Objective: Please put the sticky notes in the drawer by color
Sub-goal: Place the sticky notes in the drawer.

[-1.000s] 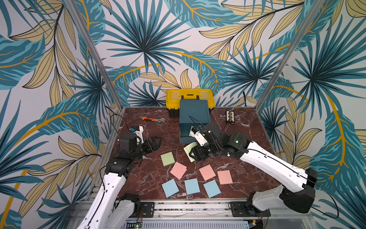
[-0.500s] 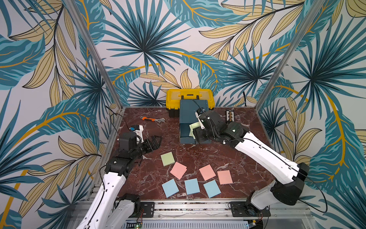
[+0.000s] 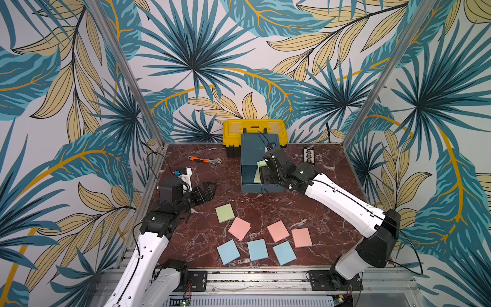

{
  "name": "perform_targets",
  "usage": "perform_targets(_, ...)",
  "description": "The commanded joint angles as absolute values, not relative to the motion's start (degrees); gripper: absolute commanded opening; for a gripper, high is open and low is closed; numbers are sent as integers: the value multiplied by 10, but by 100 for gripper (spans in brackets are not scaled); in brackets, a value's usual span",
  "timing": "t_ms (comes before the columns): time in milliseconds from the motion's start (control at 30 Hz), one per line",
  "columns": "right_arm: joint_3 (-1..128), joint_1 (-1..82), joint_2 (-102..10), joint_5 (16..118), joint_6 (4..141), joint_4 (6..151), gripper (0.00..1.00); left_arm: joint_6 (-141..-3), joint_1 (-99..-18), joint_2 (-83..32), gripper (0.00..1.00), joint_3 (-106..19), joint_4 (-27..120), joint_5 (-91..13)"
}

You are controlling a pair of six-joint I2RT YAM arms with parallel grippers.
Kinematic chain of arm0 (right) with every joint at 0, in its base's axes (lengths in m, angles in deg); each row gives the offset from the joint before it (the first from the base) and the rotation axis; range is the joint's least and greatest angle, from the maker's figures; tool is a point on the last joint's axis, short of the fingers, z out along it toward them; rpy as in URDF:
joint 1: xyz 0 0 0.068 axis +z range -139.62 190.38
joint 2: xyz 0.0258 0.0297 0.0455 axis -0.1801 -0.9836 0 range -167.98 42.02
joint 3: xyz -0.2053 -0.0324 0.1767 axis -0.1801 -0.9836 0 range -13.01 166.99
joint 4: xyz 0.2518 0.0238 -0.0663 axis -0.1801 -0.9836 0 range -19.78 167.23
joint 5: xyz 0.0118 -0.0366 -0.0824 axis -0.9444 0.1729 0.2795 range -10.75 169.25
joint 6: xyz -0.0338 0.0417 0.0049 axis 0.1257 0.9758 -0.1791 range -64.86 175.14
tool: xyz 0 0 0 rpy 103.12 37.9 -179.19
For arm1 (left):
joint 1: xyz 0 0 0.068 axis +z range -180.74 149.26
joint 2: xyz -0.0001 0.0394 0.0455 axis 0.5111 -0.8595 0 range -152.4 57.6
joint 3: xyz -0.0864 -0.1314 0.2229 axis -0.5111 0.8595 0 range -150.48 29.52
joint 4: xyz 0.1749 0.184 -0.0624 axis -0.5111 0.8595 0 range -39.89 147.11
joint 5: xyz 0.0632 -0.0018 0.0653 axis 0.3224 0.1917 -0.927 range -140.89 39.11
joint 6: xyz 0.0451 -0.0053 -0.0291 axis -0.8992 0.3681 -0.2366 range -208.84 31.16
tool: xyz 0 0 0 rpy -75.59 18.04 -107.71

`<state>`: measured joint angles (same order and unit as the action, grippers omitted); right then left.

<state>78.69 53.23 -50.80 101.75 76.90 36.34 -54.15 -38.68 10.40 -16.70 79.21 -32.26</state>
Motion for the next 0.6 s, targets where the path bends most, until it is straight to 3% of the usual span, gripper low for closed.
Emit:
perform_targets(0,769,532,-515,1018,794,380,68,-553,-389,112,100,-164,791,-328)
perform_targets(367,767,532,-525,993,824,358,70,-550,-390,111,100,-159,784,-326)
perform_targets(567,764,532,-520,993,828,357,84,-554,-389,106,100,-166,790,-323)
